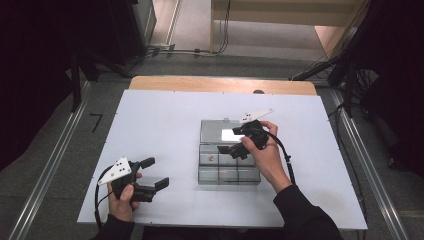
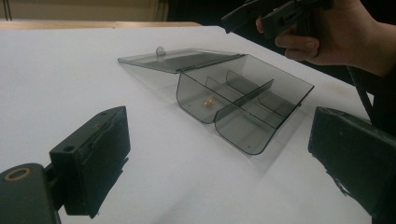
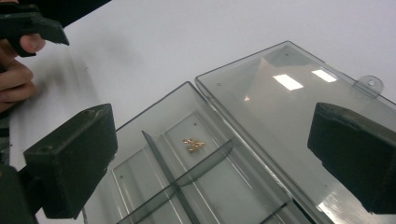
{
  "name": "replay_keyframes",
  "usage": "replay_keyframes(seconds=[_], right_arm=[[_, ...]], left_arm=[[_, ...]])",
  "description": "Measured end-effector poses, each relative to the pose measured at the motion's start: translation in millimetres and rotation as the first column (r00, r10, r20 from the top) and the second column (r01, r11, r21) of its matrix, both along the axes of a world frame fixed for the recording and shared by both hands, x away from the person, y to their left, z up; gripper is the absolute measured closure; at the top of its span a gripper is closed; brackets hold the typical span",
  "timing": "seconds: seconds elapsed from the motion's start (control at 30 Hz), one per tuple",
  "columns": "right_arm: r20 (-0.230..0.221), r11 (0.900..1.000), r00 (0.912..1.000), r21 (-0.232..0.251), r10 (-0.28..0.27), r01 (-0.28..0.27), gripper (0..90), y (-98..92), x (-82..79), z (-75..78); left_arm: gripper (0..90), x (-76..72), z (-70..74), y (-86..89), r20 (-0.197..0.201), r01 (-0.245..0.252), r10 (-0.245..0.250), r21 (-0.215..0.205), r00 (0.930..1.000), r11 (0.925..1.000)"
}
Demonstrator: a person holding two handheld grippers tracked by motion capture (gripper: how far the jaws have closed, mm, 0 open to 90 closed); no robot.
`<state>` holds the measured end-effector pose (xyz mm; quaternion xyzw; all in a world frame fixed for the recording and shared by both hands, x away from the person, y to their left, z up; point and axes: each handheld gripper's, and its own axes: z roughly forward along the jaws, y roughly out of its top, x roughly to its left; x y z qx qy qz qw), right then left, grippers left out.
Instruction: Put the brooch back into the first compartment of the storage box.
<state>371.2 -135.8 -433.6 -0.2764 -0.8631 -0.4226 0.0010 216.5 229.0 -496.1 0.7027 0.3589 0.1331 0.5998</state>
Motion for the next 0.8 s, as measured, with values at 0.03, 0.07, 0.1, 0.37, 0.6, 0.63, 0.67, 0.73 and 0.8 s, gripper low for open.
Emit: replay_keyframes(seconds=[0.03,0.07,0.1,0.37,0.6,0.63,0.67,0.73,0.8], right_arm=[[-0.001,1.000,1.0000,0.003,-0.002,0.002,0.0,-0.8,0.8,-0.1],[0.001,1.000,1.0000,0.000,-0.009,0.009,0.0,-2.5,1.7,0.1],[0.002,1.000,0.9999,0.001,-0.014,0.014,0.0,-3.7,2.5,0.2],[0.000,0.999,0.9990,0.009,-0.044,0.044,0.0,-12.1,9.0,-0.9],[-0.006,0.998,0.9983,0.013,-0.058,0.058,0.0,-18.0,15.1,-4.3],[-0.009,0.998,0.9980,0.011,-0.062,0.062,0.0,-18.8,16.0,-4.9],[-0.011,0.998,0.9978,0.011,-0.065,0.065,0.0,-19.7,16.8,-5.6],[-0.012,0.998,0.9976,0.008,-0.068,0.068,0.0,-21.7,18.4,-6.6],[-0.013,0.997,0.9969,0.007,-0.078,0.078,0.0,-23.8,19.8,-7.7]], left_arm=[[6.0,0.2,0.0,0.3,0.002,0.000,0.000,0.001,1.0000,1.0000],[6.0,0.3,0.0,0.5,0.001,0.001,-0.001,0.002,1.0000,1.0000],[6.0,0.3,-0.1,0.5,0.001,0.001,-0.001,0.002,1.0000,1.0000],[6.0,0.4,-0.1,1.0,0.002,0.001,-0.001,0.005,1.0000,1.0000],[6.0,0.3,0.0,1.2,0.003,0.002,-0.002,0.006,1.0000,1.0000],[6.0,0.4,0.0,1.2,0.003,0.002,-0.002,0.007,1.0000,1.0000],[6.0,0.4,0.0,1.3,0.004,0.003,-0.003,0.008,1.0000,1.0000],[6.0,0.5,-0.1,1.1,0.003,0.002,-0.002,0.007,1.0000,1.0000],[6.0,0.6,-0.4,0.7,0.003,0.002,-0.002,0.008,1.0000,1.0000]])
